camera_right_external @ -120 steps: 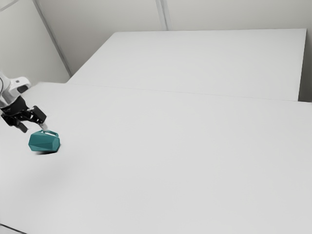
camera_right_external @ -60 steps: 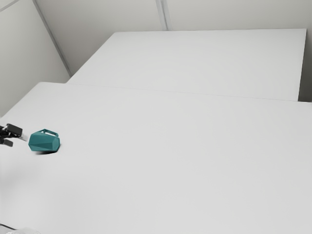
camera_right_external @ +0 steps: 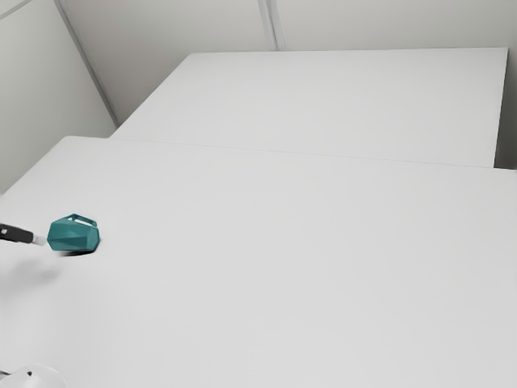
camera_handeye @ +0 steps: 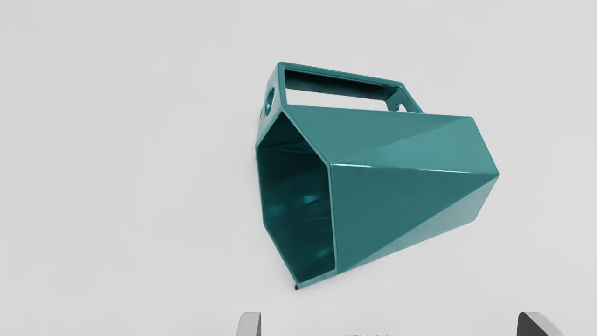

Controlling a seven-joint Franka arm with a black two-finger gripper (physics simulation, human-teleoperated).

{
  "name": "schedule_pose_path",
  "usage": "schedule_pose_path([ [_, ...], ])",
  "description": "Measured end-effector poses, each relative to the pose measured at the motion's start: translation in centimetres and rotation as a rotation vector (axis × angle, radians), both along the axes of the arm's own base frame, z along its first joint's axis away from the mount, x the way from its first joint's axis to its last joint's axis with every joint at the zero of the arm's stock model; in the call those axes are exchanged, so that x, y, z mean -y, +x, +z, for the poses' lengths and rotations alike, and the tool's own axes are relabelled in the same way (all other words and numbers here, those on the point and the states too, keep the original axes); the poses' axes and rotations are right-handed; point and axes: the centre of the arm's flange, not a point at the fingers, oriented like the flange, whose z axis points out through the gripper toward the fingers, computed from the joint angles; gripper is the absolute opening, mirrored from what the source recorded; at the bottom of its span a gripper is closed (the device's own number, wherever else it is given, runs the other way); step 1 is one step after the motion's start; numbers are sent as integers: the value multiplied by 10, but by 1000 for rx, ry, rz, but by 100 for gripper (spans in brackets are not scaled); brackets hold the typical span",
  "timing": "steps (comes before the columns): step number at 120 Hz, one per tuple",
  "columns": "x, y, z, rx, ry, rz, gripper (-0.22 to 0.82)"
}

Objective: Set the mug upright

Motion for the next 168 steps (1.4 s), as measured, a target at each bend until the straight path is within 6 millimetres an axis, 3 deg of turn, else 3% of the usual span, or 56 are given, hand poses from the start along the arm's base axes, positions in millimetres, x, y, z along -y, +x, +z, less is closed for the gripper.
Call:
schedule_pose_path([
  [31, -3, 6, -34, 34, 64, -115, 59],
  [129, 29, 44, -54, 114, 151, -344, 51],
  [154, 29, 44, -55, 125, 163, -349, 33],
  [168, 28, 44, -52, 132, 173, -349, 15],
])
